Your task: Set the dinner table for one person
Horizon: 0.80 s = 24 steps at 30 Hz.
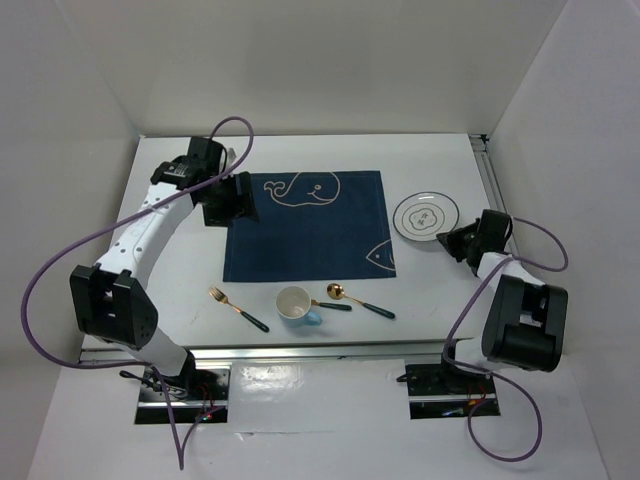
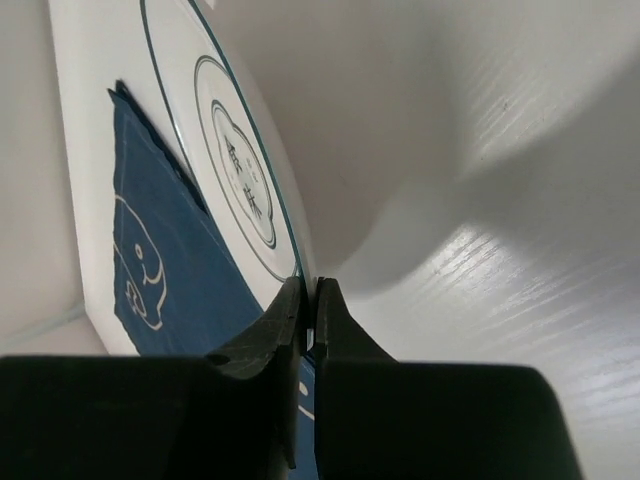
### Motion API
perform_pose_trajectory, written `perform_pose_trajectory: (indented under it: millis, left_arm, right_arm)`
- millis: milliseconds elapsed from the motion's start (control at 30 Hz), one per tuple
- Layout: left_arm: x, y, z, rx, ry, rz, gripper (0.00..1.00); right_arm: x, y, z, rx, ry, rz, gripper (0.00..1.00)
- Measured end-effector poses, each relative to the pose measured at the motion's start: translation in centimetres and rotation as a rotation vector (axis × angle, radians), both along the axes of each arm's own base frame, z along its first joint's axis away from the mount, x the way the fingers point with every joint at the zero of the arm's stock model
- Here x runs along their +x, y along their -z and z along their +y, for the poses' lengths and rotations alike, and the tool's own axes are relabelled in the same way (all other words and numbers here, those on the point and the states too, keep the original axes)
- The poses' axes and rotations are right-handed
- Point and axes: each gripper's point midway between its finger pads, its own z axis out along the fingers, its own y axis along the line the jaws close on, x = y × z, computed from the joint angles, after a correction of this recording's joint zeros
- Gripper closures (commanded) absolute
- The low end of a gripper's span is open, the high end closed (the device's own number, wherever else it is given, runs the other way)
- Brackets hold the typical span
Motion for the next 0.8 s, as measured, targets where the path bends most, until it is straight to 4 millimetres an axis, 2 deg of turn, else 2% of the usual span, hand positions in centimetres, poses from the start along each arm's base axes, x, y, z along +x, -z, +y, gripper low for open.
perform_pose_trajectory:
  millis: [267, 367, 467, 567, 700, 800]
  left_arm:
    - [0.6, -2.1, 0.0, -0.004, -0.006, -0.060, 0.17]
    - [0.7, -2.4, 0.0, -0.006, -0.007, -0.067, 0.17]
    - [0.7, -2.5, 0.3, 0.006, -0.023, -0.069, 0.17]
    - [0.6, -3.0, 0.9, 0.021, -0.061, -0.079, 0.17]
    - [0.4, -4.2, 1.4, 0.025, -0.107, -0.111, 0.17]
    - [0.4, -5.1, 1.6, 0.028, -0.121, -0.138, 0.17]
  right_arm:
    - [0.7, -4.3, 0.0, -0.059, -0.048, -0.085, 1.00]
    - [2.0, -6.7, 1.3, -0.074, -0.122, -0.146, 1.00]
    - [3.5, -8.9, 5.5, -0.077, -0.268, -0.203, 1.00]
    - [5.0, -9.8, 11.7, -0.046, -0.468, -0.231, 1.00]
    - [5.9, -8.3, 19.4, 0.019, -0.703, -0.199, 1.00]
    - [5.8, -6.2, 23.3, 0.063, -0.823, -0.157, 1.00]
